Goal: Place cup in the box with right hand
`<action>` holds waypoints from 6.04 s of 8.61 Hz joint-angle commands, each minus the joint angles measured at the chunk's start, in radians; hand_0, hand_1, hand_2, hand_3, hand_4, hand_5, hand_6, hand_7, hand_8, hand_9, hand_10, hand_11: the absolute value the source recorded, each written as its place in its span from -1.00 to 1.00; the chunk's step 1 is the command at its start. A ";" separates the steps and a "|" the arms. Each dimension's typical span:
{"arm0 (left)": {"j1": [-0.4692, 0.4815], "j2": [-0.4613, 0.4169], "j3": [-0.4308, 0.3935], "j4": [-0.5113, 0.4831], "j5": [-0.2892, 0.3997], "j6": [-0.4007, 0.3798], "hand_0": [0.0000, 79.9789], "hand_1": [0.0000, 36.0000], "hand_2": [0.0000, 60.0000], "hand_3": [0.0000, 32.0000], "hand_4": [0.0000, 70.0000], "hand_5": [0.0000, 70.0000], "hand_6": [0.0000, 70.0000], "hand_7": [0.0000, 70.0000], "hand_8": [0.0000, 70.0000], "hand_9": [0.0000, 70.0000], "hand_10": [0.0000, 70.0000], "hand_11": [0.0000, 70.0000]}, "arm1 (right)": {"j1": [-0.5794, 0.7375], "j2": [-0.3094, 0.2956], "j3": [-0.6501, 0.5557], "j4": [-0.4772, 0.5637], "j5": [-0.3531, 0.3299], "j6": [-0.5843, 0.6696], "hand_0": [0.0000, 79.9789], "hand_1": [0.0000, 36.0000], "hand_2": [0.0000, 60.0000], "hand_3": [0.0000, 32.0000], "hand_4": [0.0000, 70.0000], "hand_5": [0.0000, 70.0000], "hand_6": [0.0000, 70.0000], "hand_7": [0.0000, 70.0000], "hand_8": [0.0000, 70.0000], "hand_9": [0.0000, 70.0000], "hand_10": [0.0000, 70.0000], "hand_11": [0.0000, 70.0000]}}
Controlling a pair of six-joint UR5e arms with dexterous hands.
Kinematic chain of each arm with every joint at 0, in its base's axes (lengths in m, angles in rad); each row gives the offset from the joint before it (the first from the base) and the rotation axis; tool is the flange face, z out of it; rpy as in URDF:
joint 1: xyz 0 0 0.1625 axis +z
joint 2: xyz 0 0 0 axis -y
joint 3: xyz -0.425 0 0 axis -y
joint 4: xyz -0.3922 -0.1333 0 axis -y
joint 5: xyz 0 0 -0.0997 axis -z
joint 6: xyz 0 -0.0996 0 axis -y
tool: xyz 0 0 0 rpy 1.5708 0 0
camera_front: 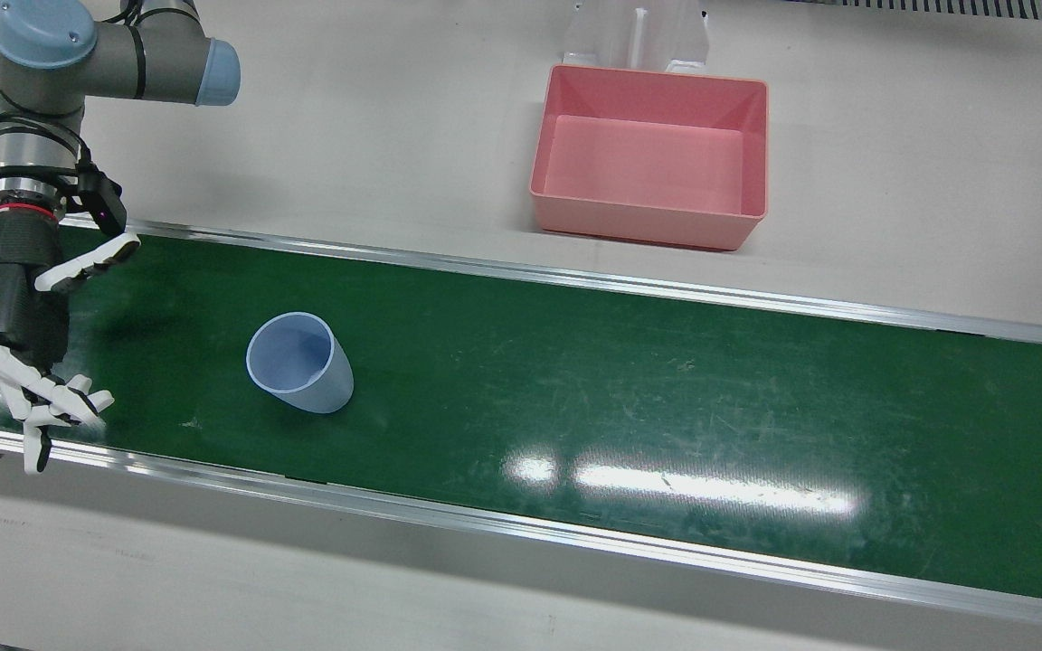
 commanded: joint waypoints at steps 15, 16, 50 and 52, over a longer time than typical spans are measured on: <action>0.000 0.000 0.001 0.000 0.000 0.000 -1.00 -1.00 -1.00 -1.00 -1.00 -1.00 -1.00 -1.00 -1.00 -1.00 -1.00 -1.00 | -0.094 0.056 -0.009 -0.068 0.062 -0.083 0.16 -1.00 -1.00 -1.00 -0.29 -0.89 -0.26 1.00 -0.24 0.45 -0.90 -0.84; 0.000 0.000 0.001 0.000 0.000 0.001 -1.00 -1.00 -1.00 -1.00 -1.00 -1.00 -1.00 -1.00 -1.00 -1.00 -1.00 -1.00 | -0.094 0.056 -0.006 -0.070 0.062 -0.081 0.17 -1.00 -1.00 -1.00 -0.28 -0.89 -0.26 1.00 -0.24 0.45 -0.90 -0.84; 0.000 0.000 0.001 -0.002 0.000 0.000 -1.00 -1.00 -1.00 -1.00 -1.00 -1.00 -1.00 -1.00 -1.00 -1.00 -1.00 -1.00 | -0.684 -0.026 0.785 -0.476 0.409 -0.519 0.17 -0.04 0.28 -1.00 -0.17 -0.69 0.09 1.00 0.55 1.00 -0.02 0.40; 0.000 0.000 0.002 -0.002 0.000 0.000 -1.00 -1.00 -1.00 -1.00 -1.00 -1.00 -1.00 -1.00 -1.00 -1.00 -1.00 -1.00 | -0.378 -0.121 0.713 -0.467 0.326 -0.198 0.17 1.00 1.00 -1.00 -0.45 -0.55 0.15 1.00 0.59 1.00 0.09 0.57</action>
